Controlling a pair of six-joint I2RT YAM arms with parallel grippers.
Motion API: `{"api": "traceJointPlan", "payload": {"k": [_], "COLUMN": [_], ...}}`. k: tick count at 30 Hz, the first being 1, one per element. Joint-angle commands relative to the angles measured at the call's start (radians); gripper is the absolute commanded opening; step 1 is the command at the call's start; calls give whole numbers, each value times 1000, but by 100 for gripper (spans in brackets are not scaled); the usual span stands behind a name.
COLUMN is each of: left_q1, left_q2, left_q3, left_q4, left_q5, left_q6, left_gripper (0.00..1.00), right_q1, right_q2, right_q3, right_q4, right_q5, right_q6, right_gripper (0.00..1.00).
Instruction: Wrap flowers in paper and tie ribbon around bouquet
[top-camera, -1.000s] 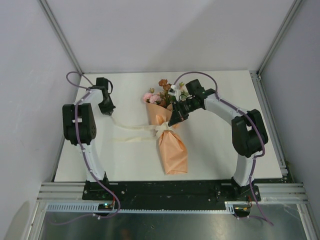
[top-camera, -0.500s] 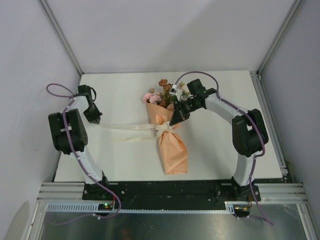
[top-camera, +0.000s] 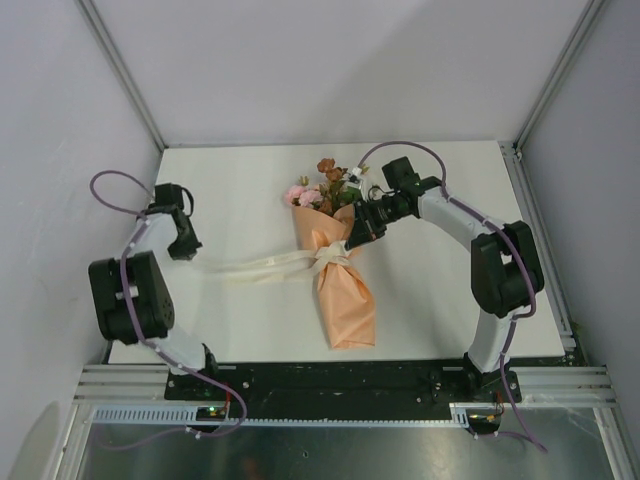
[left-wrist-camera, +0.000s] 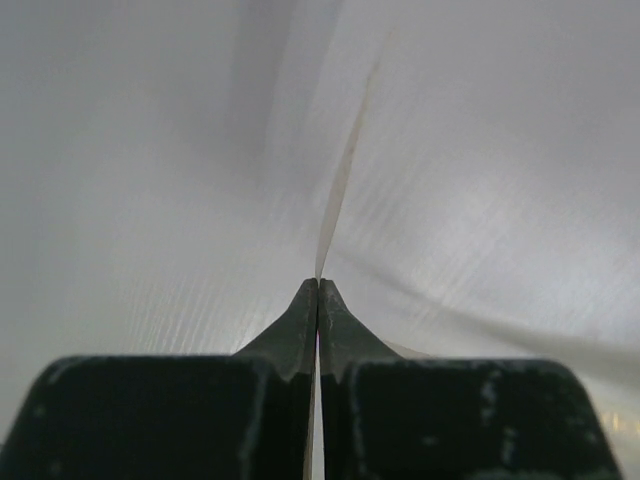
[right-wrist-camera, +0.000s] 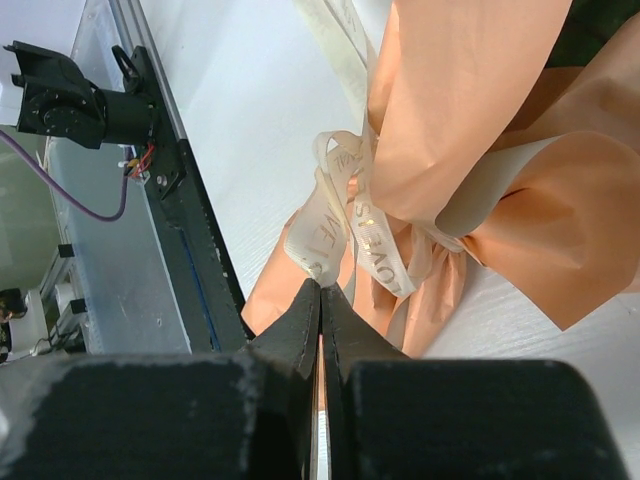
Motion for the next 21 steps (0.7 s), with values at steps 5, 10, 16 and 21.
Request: {"api": "traceJointPlan", "payload": {"k": [5, 10, 16, 21], "left_q1": [-280, -518, -931, -1138], "left_q2": [-429, -732, -750, -529], "left_q3": [-220, -343, -247, -45], "left_q4": [126, 127, 324, 558], "left_q5": [105, 446, 582, 604], "left_q6": [439, 625, 644, 643], "left_gripper": [0, 0, 0, 0], "right_q1": [-23, -37, -52, -67], "right_q2": [-52, -46, -24, 1], "right_q3": [-7, -10, -11, -5], "right_q4": [31, 53, 83, 108], "right_q5": [-15, -31, -73, -122], "right_q6": [2, 7, -13, -29], "right_gripper": [0, 0, 0, 0]}}
